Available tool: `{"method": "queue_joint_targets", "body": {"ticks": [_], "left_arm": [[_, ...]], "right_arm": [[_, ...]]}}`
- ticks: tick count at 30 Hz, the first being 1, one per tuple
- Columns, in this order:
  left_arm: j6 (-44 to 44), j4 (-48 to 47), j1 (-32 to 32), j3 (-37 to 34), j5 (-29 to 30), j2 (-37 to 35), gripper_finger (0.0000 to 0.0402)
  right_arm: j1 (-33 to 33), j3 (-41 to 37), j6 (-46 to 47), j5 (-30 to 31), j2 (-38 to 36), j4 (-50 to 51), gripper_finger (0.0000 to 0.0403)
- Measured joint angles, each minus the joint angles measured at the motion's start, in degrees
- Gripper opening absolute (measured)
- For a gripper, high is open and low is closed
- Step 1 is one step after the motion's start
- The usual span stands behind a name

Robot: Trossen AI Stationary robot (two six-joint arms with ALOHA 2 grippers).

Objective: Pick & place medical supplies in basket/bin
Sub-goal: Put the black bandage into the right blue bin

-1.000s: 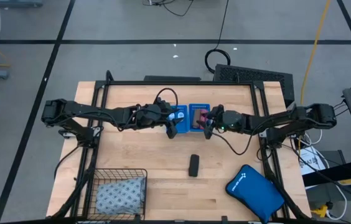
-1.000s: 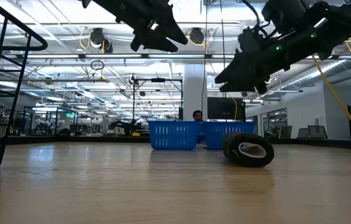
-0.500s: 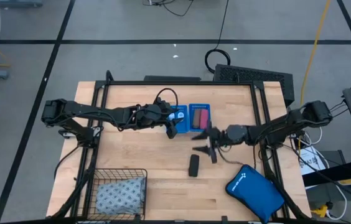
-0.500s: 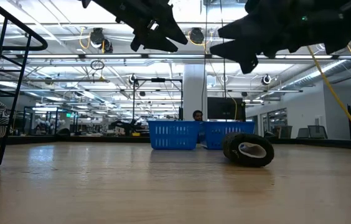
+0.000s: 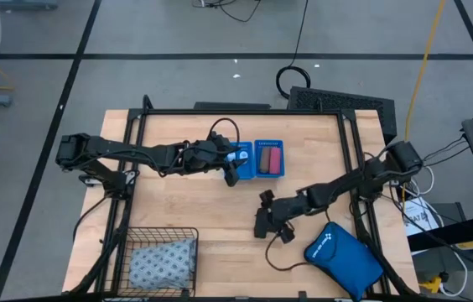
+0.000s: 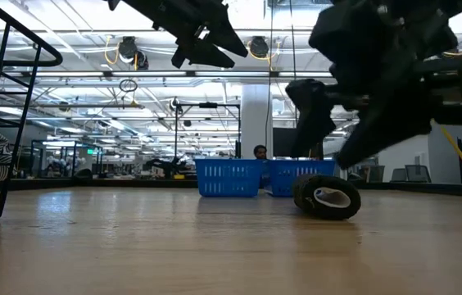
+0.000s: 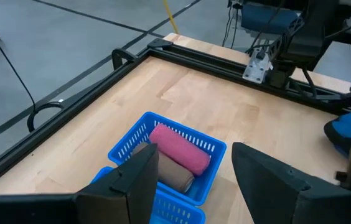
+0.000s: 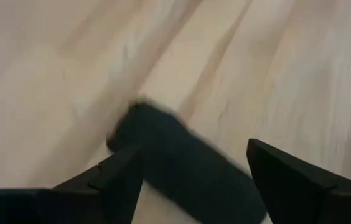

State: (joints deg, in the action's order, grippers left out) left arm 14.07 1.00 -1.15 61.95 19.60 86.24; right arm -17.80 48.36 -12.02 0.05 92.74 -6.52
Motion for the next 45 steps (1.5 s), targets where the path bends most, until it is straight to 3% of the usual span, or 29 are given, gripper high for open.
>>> {"method": "queue_joint_targets", "body": {"ticks": [8, 12, 18, 26, 29, 36, 45], "left_arm": [[1.80, -0.40, 0.01, 0.00, 0.01, 0.02, 0.0214], [2.62, -0.87, 0.00, 0.02, 0.02, 0.02, 0.0214], [2.64, -0.83, 0.00, 0.02, 0.02, 0.02, 0.0214], [2.68, -0.85, 0.00, 0.02, 0.02, 0.02, 0.0214], [2.69, -0.83, 0.00, 0.02, 0.02, 0.02, 0.0214], [2.67, -0.83, 0.00, 0.02, 0.02, 0.02, 0.0214], [2.44, -0.85, 0.00, 0.02, 0.02, 0.02, 0.0214]], "right_arm": [[0.45, 1.81, -10.65, -0.24, 3.74, 3.98, 0.0278], [1.18, 1.81, -9.53, -0.39, 3.67, 7.31, 0.0270], [2.11, 1.79, 2.99, 3.04, 3.54, 5.90, 0.0250], [4.57, 1.75, 29.24, 5.10, 3.62, 6.85, 0.0232], [5.09, 1.75, 32.20, 5.60, 3.59, 7.37, 0.0229], [5.11, 1.66, 29.86, 3.74, 2.98, 6.05, 0.0228], [4.38, 1.66, 2.85, 1.17, 2.98, 5.29, 0.0226]]}}
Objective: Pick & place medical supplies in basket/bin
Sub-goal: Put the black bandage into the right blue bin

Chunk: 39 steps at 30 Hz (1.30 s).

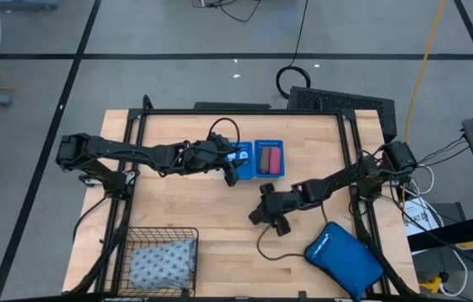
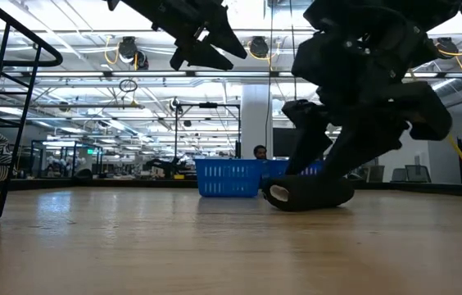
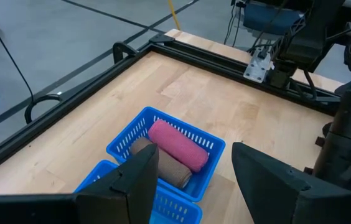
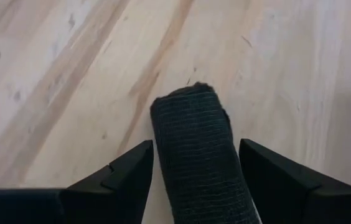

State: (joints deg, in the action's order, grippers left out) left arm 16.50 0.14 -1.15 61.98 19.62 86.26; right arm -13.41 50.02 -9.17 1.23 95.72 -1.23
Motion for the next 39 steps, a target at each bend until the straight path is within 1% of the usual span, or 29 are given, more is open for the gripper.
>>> {"method": "queue_joint_targets", "body": {"ticks": [4, 9, 13, 15, 20, 23, 26, 29, 33, 36, 39], "left_arm": [[-0.10, -0.02, 0.00, 0.00, 0.00, 0.00, 0.0214], [-0.27, -0.04, 0.01, -0.01, 0.00, 0.00, 0.0214], [-0.80, -0.07, 0.02, 0.00, 0.00, 0.00, 0.0214], [-0.86, -0.07, 0.02, 0.00, 0.00, 0.00, 0.0214], [-0.87, -0.04, 0.01, 0.00, 0.00, 0.00, 0.0214], [-0.88, -0.04, 0.02, -0.02, 0.00, 0.00, 0.0214], [-0.89, -0.04, 0.00, -0.01, 0.00, 0.00, 0.0214], [-0.87, -0.06, 0.02, -0.01, -0.02, 0.00, 0.0214], [-0.84, -0.25, 0.02, -0.02, -0.04, 0.00, 0.0214], [-0.74, -0.39, 0.01, -0.02, -0.04, 0.00, 0.0214], [-0.71, -0.37, 0.00, -0.02, -0.04, 0.00, 0.0214]], "right_arm": [[0.26, 0.00, -4.85, 0.13, 0.07, 0.84, 0.0226], [2.31, -0.59, -2.90, -0.10, 0.82, 1.25, 0.0221], [3.41, -1.74, -1.95, -1.74, 0.79, 0.96, 0.0212], [3.55, -1.96, -1.75, -1.65, 0.76, 0.87, 0.0203], [3.68, -1.97, -2.07, -5.17, 0.74, 0.85, 0.0164], [3.68, -1.97, -3.43, -5.08, 0.72, 1.66, 0.0139], [3.68, -1.96, -5.95, -5.12, 0.70, 3.35, 0.0128], [3.66, -3.07, -5.96, -5.34, 0.70, 1.74, 0.0143], [3.57, -3.61, -3.42, -4.30, 0.77, -0.73, 0.0201], [3.57, -3.69, -3.58, -4.60, 0.97, 0.10, 0.0245], [3.55, -3.88, -4.70, -4.63, 0.96, 0.31, 0.0267]]}}
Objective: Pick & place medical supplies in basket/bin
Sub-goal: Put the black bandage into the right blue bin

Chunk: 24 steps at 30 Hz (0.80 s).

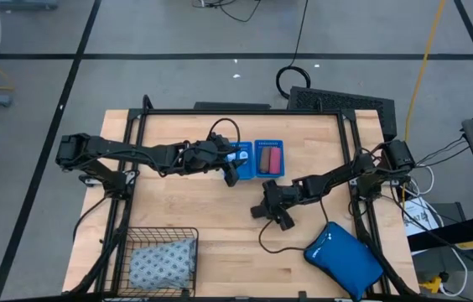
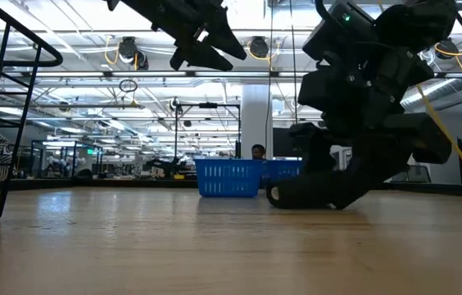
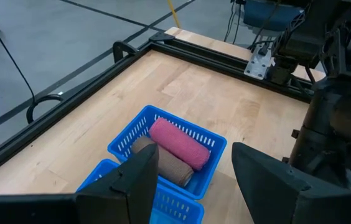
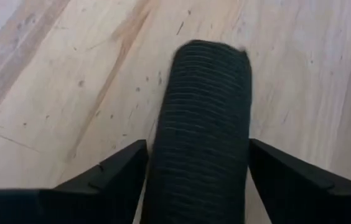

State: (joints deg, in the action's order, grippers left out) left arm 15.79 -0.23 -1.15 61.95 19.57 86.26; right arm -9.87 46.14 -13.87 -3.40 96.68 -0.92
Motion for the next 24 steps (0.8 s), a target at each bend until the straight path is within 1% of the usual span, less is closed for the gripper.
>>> {"method": "queue_joint_targets", "body": {"ticks": [2, 4, 12, 15, 18, 24], "left_arm": [[-0.02, -0.02, 0.00, 0.00, 0.00, 0.00, 0.0214], [0.00, -0.04, 0.02, 0.00, -0.01, 0.00, 0.0214], [0.04, 0.38, 0.02, 0.00, -0.02, 0.00, 0.0214], [0.04, 0.39, 0.02, 0.00, -0.04, 0.00, 0.0214], [-0.27, 0.43, 0.02, 0.00, -0.04, 0.00, 0.0214], [-0.46, 0.46, 0.02, 0.00, -0.09, 0.00, 0.0214]], "right_arm": [[0.00, -0.14, -0.08, 0.09, 0.00, -0.48, 0.0266], [0.00, -0.16, 1.06, 0.12, 0.00, -0.62, 0.0254], [0.04, -0.25, 8.37, 0.13, -0.07, -1.65, 0.0168], [0.04, -0.25, 10.59, 0.23, -0.31, -2.71, 0.0147], [0.04, -0.25, 13.83, 0.31, -0.97, -4.92, 0.0141], [0.93, -0.25, 22.42, 1.48, -3.68, -10.40, 0.0148]]}}
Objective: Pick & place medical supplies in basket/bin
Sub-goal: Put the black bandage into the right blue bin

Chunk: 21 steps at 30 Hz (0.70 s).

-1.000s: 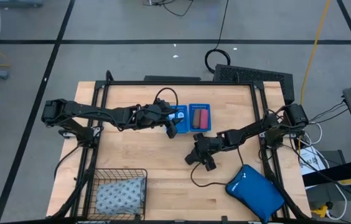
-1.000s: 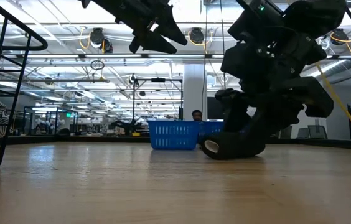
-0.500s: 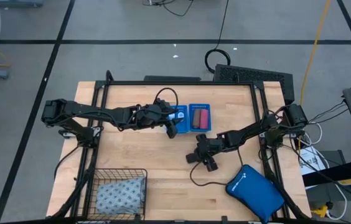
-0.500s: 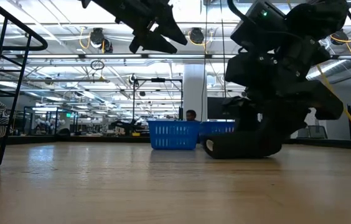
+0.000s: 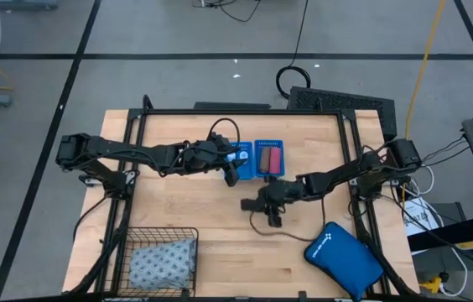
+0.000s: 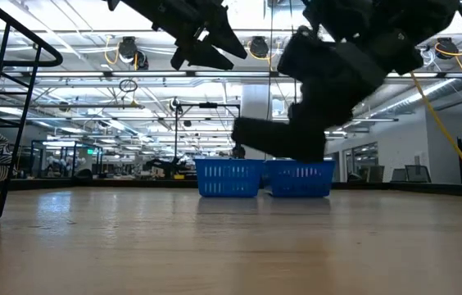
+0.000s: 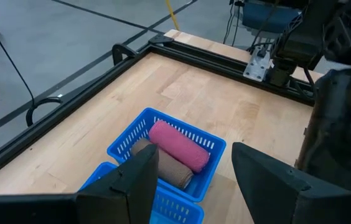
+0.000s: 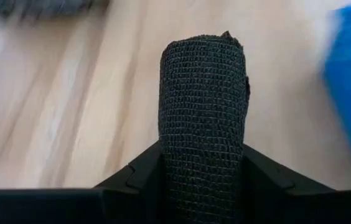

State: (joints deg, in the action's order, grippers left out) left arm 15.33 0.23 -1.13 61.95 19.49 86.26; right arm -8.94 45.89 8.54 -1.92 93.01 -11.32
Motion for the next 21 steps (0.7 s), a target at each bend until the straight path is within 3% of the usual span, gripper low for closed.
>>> {"method": "queue_joint_targets", "body": {"ticks": [8, 12, 21], "left_arm": [[0.02, 0.50, 0.00, -0.02, -0.09, 0.00, 0.0214], [0.03, 0.59, 0.00, -0.02, -0.09, 0.00, 0.0214], [-0.04, 1.89, -0.01, -0.02, -0.07, 0.00, 0.0214]], "right_arm": [[5.55, -0.34, 19.04, 17.21, -5.76, -0.07, 0.0142], [7.46, -3.41, 30.04, 26.30, -6.38, -5.26, 0.0149], [8.98, -14.47, 41.35, 43.71, -6.29, -22.41, 0.0148]]}}
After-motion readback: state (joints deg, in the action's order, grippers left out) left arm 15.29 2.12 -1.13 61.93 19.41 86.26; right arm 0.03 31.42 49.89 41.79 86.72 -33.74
